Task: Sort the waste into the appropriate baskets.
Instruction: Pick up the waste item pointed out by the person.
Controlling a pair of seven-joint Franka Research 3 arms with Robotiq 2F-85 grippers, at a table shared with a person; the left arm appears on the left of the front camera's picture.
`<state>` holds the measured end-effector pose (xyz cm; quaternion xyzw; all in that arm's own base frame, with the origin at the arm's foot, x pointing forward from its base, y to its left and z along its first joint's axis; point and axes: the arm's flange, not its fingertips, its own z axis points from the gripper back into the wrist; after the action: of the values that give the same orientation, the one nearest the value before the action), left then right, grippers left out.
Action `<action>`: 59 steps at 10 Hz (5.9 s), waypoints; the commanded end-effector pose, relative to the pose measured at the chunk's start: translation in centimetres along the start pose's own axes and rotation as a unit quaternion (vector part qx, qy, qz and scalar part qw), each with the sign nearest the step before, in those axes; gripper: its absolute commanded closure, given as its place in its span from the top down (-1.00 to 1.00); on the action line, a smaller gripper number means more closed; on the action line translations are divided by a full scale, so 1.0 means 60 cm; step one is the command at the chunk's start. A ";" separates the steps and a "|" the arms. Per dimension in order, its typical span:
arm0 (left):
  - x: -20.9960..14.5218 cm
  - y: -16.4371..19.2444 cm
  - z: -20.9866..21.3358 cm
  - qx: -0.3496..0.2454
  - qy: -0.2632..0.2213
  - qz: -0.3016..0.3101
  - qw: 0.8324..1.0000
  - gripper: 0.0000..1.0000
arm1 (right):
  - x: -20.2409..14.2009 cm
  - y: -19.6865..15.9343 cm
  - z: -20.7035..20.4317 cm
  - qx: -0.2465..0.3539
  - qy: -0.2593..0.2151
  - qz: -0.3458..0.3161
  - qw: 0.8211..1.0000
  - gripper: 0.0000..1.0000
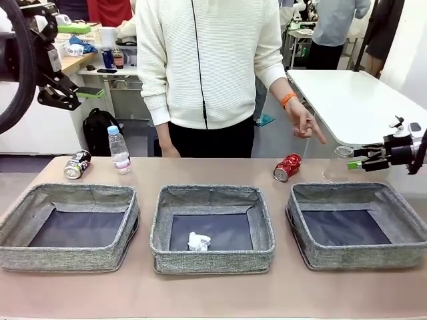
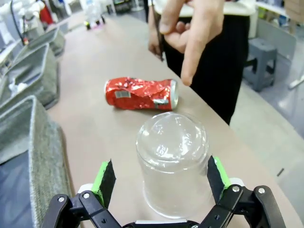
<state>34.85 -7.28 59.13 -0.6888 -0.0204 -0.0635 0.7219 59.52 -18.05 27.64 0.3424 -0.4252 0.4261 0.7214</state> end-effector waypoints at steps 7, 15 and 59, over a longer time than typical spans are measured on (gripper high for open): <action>-0.003 0.002 0.003 0.003 0.008 -0.010 1.000 1.00 | -0.008 -0.011 -0.069 0.020 -0.028 -0.006 0.999 1.00; -0.003 0.002 0.003 0.003 0.008 -0.010 1.000 1.00 | -0.011 -0.003 -0.084 0.017 -0.047 -0.009 0.999 -0.29; -0.003 0.002 0.003 0.003 0.008 -0.010 1.000 1.00 | 0.908 0.722 -0.347 -0.195 0.382 -0.208 0.879 -1.00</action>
<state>34.87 -7.38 59.09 -0.6878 -0.0196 -0.0638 0.7228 41.17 31.53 71.50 0.0892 -0.1347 0.2837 0.9452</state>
